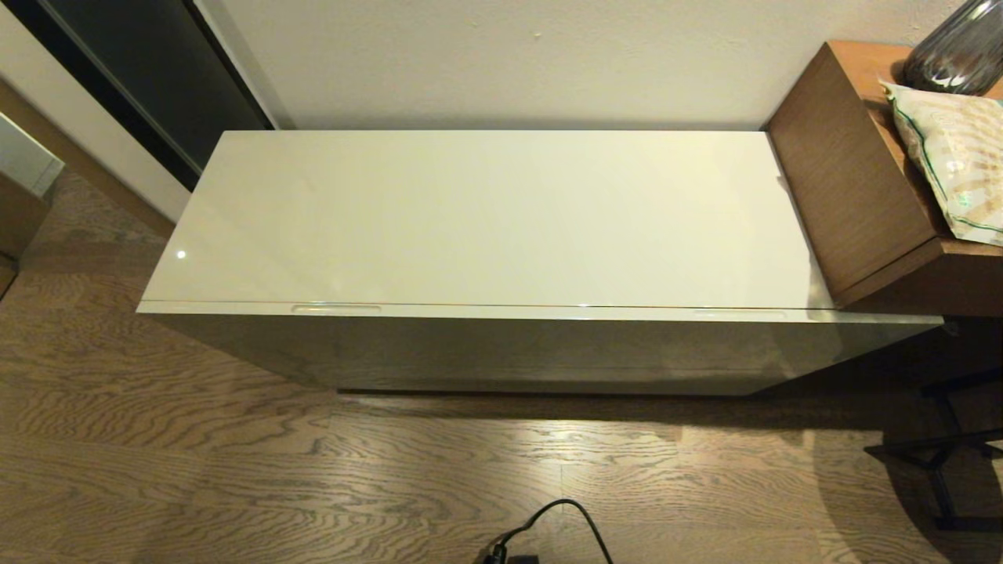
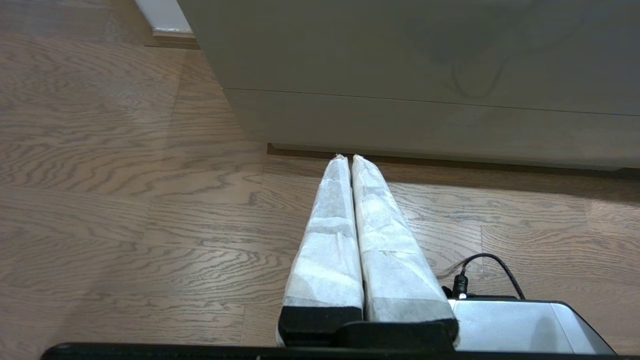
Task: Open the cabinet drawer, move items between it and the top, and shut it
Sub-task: Open the drawer
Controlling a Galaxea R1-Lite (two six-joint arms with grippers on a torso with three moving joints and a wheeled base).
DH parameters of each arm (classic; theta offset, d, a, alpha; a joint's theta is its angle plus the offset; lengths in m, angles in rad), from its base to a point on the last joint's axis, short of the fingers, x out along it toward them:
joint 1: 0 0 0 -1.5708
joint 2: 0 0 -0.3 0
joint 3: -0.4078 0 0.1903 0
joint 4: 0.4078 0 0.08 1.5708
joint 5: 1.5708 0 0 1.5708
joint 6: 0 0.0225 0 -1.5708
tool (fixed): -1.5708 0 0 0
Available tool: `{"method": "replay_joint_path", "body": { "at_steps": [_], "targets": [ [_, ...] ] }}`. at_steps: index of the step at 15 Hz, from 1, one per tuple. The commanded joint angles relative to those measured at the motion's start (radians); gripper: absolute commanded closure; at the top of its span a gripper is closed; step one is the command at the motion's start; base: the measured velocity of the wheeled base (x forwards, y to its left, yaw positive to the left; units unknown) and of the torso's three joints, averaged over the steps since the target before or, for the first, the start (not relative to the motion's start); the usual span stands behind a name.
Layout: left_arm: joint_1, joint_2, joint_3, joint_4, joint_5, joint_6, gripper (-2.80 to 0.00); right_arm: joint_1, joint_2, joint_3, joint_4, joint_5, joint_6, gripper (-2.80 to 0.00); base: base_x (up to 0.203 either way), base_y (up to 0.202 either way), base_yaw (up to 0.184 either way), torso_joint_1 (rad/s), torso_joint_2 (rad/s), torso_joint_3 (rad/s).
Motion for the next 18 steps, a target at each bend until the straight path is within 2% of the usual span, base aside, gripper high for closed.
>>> {"method": "replay_joint_path", "body": {
  "at_steps": [1, 18],
  "targets": [
    [0.0, 0.001, 0.001, 0.0, 0.0, -0.001, 0.0, 0.0, 0.0, 0.001, 0.0, 0.0, -0.001, 0.0, 0.0, 0.0, 0.0, 0.0, 0.0, 0.0],
    [0.0, 0.001, 0.001, 0.0, 0.0, -0.001, 0.0, 0.0, 0.0, 0.001, 0.0, 0.0, 0.002, 0.0, 0.0, 0.0, 0.0, 0.0, 0.0, 0.0]
  ]
}}
